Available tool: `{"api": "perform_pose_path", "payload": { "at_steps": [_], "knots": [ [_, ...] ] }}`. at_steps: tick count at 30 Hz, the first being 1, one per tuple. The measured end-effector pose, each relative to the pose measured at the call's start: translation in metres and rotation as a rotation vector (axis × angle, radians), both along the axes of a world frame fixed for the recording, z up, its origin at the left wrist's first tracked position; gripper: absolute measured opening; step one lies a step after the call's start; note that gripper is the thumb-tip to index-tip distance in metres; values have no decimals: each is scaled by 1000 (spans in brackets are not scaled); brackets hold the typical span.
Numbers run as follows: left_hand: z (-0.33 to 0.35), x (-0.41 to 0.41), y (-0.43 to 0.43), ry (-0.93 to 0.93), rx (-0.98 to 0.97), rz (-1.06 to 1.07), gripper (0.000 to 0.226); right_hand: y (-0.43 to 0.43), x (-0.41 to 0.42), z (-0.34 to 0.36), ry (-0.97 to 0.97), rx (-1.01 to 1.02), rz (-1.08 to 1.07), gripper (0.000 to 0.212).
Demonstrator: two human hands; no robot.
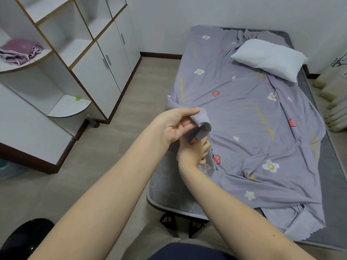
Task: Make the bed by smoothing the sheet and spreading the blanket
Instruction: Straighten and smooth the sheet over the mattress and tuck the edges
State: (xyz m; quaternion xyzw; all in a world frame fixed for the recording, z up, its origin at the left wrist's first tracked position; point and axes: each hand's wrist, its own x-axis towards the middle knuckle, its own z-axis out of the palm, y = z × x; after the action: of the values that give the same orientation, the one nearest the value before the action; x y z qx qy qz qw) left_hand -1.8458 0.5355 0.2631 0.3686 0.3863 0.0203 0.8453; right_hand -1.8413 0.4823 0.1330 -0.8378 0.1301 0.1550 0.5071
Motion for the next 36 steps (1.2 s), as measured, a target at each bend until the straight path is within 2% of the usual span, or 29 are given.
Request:
{"api": "perform_pose_path", "payload": {
  "at_steps": [1, 3, 4, 5, 7, 8, 11, 12, 14, 15, 17, 18, 20, 22, 24, 25, 26, 28, 29, 30, 32, 36],
  "knots": [
    [0, 0, 2, 0, 21, 3, 3, 1, 9, 4, -25, -38, -52, 55],
    [2, 0, 9, 2, 92, 30, 7, -8, 25, 6, -132, -135, -8, 27],
    [2, -1, 13, 5, 143, 49, 11, -15, 31, 2, -203, -108, 47, 18],
    [2, -1, 18, 11, 207, 77, 15, -22, 34, -1, -258, 7, 115, 14],
    [0, -2, 28, 36, 360, 140, 19, -42, 36, -10, -324, 226, 224, 31],
    [-2, -3, 31, 56, 443, 155, 17, -53, 36, -15, -363, 249, 267, 35],
    [-14, -2, 38, 129, 674, 143, 6, -75, 39, -30, -463, 209, 329, 18],
    [-17, -1, 37, 143, 709, 139, 5, -80, 41, -32, -481, 198, 317, 19],
    [-22, 2, 34, 154, 720, 140, 12, -88, 43, -30, -550, 224, 265, 40],
    [-24, 4, 32, 156, 717, 138, 17, -91, 43, -28, -634, 205, 275, 43],
    [-26, 7, 27, 149, 719, 129, 18, -95, 45, -29, -792, 64, 405, 30],
    [-26, 9, 25, 146, 736, 123, 18, -96, 47, -28, -781, -20, 470, 28],
    [-26, 11, 23, 157, 801, 102, 20, -91, 50, -24, -623, -142, 560, 41],
    [-26, 12, 20, 151, 846, 72, 17, -86, 55, -27, -576, -278, 623, 50],
    [-25, 12, 17, 136, 855, 57, 12, -73, 54, -28, -579, -509, 755, 39],
    [-25, 11, 16, 132, 856, 52, 9, -65, 52, -26, -522, -548, 786, 34],
    [-24, 11, 15, 125, 854, 47, 7, -57, 50, -24, -397, -514, 785, 38],
    [-22, 9, 15, 122, 838, 42, 7, -45, 45, -18, -124, -360, 789, 61],
    [-22, 8, 16, 128, 837, 45, 8, -40, 44, -18, -70, -292, 799, 67],
    [-22, 6, 18, 137, 843, 52, 10, -37, 44, -19, -63, -238, 800, 65],
    [-21, 1, 23, 162, 864, 77, 14, -35, 39, -22, -106, -136, 754, 41],
    [-24, -12, 32, 191, 838, 155, 18, -35, 24, -30, -230, -44, 670, 9]
  ]
}}
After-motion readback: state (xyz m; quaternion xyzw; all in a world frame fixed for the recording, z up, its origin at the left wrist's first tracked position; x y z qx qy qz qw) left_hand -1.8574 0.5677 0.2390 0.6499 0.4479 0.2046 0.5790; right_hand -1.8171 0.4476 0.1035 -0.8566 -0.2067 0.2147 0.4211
